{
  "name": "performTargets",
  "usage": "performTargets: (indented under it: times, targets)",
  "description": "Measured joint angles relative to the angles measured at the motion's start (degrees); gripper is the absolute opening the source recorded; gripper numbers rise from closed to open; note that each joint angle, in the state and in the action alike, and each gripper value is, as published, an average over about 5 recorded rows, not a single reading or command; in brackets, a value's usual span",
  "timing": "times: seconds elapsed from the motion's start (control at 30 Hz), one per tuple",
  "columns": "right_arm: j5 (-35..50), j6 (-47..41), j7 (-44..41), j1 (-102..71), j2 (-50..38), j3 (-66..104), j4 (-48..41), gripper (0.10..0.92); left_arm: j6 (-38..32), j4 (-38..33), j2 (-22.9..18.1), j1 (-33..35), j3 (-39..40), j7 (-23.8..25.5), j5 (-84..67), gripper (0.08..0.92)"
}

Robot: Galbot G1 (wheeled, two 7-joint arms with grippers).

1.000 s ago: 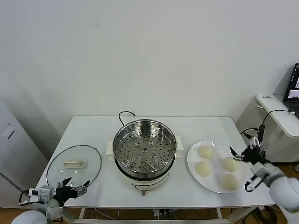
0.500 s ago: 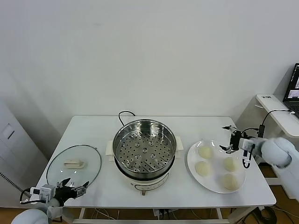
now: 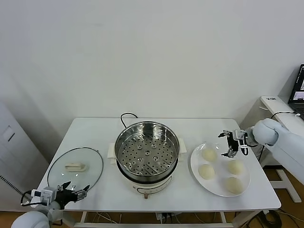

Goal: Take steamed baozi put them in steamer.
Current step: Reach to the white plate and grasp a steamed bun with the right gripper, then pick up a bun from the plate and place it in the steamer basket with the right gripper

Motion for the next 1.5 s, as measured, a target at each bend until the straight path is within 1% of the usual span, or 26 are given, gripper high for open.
performTargets:
  times: [0.5, 0.6, 0.7, 0.8, 1.03, 1.13, 1.27, 1.5]
  targets:
    - [-0.8, 1.3, -1.5, 1.3, 7.3, -4.8, -7.0, 0.823, 0.1, 0.7, 0.4, -0.1, 0.2, 0.2, 1.3, 0.823]
    - [-1.3, 1.1, -1.8, 1.1, 8.3, -5.1, -7.8, 0.811, 0.2, 0.6, 0.4, -0.1, 0.2, 0.2, 1.4, 0.823]
    - [-2.0, 0.8, -2.0, 1.0, 9.2, -5.1, -8.6, 0.769, 0.2, 0.6, 0.4, -0.1, 0.1, 0.2, 1.4, 0.823]
    - [-2.7, 0.4, -2.3, 1.0, 9.8, -5.0, -9.3, 0.698, 0.2, 0.7, 0.4, 0.0, 0.1, 0.1, 1.4, 0.823]
    - [-3.8, 0.2, -2.9, 0.9, 10.1, -4.6, -10.0, 0.504, 0.2, 0.8, 0.4, 0.0, 0.1, 0.0, 1.5, 0.823]
    - [-3.9, 0.3, -3.1, 1.0, 10.1, -4.6, -10.0, 0.453, 0.2, 0.8, 0.3, 0.0, 0.1, 0.0, 1.5, 0.823]
    - [-3.7, 0.1, -3.1, 1.8, 9.5, -5.2, -9.3, 0.413, 0.2, 0.7, 0.3, 0.0, 0.1, 0.0, 1.5, 0.823]
    - [-0.4, 0.3, -3.3, 7.6, 6.6, -9.3, -4.7, 0.415, 0.3, 0.4, 0.4, 0.0, 0.0, -0.1, 1.5, 0.823]
